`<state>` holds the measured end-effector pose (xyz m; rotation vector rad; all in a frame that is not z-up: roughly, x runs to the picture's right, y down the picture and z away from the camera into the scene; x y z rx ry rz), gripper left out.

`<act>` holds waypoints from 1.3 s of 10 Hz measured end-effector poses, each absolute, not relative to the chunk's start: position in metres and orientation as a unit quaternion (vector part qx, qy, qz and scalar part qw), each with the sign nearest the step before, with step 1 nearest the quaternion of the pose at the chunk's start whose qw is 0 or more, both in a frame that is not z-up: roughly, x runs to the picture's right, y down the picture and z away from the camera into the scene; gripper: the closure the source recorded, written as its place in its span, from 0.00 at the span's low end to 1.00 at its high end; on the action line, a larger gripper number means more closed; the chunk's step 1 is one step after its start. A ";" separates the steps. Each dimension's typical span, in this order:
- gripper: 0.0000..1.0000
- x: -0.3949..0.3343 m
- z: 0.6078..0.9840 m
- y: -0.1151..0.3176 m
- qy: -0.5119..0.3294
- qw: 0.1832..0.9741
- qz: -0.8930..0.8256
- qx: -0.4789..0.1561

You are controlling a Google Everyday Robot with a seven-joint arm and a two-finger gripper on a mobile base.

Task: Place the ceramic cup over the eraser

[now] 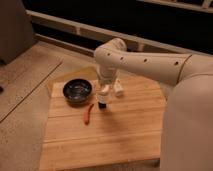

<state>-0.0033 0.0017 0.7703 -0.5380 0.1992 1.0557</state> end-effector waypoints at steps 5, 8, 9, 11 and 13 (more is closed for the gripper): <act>1.00 -0.006 0.812 0.018 0.087 0.829 0.481 -0.273; 1.00 -0.008 0.836 0.031 0.084 0.824 0.478 -0.294; 1.00 -0.009 0.842 0.033 0.083 0.822 0.477 -0.301; 1.00 -0.011 0.849 0.037 0.082 0.820 0.475 -0.310; 1.00 -0.012 0.852 0.042 0.085 0.819 0.472 -0.317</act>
